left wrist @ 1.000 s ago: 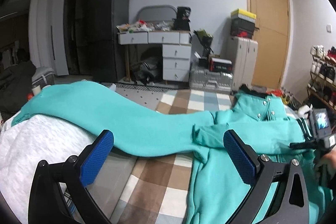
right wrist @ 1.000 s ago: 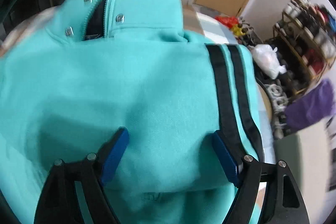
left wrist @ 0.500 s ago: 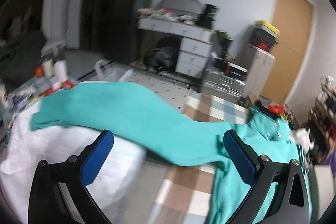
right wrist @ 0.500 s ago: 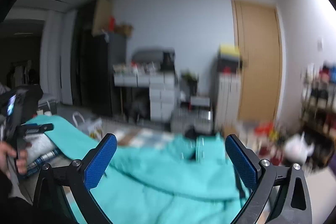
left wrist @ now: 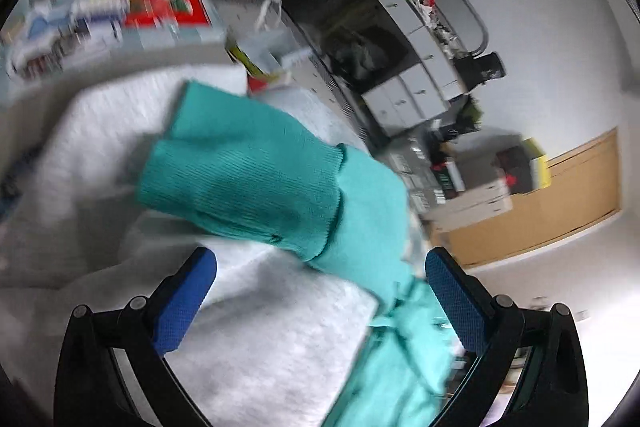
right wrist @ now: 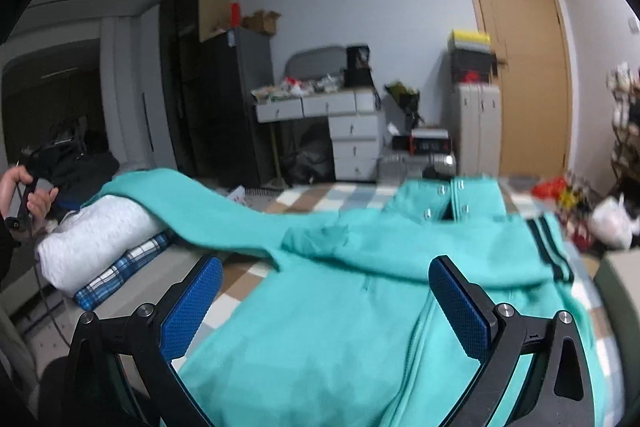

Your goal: Fold large clothes

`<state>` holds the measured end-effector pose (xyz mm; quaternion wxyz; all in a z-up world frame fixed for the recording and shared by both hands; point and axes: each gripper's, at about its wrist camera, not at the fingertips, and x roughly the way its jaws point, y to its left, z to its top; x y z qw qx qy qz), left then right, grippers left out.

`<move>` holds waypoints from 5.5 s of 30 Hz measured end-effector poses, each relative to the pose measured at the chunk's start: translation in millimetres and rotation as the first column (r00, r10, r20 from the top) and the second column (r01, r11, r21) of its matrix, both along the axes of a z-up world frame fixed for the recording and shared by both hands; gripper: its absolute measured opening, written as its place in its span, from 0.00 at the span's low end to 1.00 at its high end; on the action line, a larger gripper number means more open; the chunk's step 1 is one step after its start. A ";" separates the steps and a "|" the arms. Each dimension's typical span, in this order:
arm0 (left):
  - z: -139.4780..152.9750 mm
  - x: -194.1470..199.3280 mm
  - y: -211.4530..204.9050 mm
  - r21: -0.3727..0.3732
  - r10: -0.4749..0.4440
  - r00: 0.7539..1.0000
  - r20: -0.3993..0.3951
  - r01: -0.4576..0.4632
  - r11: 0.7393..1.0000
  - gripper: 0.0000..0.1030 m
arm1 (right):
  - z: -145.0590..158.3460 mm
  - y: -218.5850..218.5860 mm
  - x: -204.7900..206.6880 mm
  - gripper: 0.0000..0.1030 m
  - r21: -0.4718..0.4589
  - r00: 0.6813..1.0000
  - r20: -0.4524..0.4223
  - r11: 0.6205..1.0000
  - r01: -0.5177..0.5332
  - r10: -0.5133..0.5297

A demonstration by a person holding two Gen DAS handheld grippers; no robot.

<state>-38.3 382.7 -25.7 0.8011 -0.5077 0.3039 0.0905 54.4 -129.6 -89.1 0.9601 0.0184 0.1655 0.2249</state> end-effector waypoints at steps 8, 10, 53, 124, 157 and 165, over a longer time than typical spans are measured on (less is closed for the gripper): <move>-18.3 31.9 17.1 -0.169 -0.031 0.997 0.075 0.044 0.985 0.99 | 1.4 -12.6 -0.6 1.00 0.087 0.999 -0.045 0.996 -0.005 0.009; -16.2 33.8 18.7 -0.179 0.003 0.996 0.090 0.013 0.984 0.99 | 0.3 -15.7 2.1 1.00 0.104 0.998 -0.054 0.995 -0.003 0.008; 62.3 281.5 -510.6 0.504 -0.833 0.546 0.090 0.697 0.511 0.04 | 8.8 -209.9 -9.1 1.00 0.478 0.804 -0.206 0.659 0.580 -0.558; -162.7 267.7 -437.1 0.530 -0.606 0.551 -0.574 0.814 0.239 0.96 | -66.5 -175.2 278.2 0.60 -0.351 0.793 -0.506 0.921 0.171 -0.340; -168.6 280.5 -385.2 0.677 -0.508 0.724 -0.466 0.662 0.322 0.98 | -88.5 -164.4 303.5 0.74 -0.485 0.718 -0.510 0.847 0.216 -0.475; -221.2 300.2 -368.3 0.581 -0.540 0.684 -0.491 0.718 0.382 0.99 | -98.3 -177.1 301.5 0.89 -0.451 0.686 -0.565 0.868 0.210 -0.459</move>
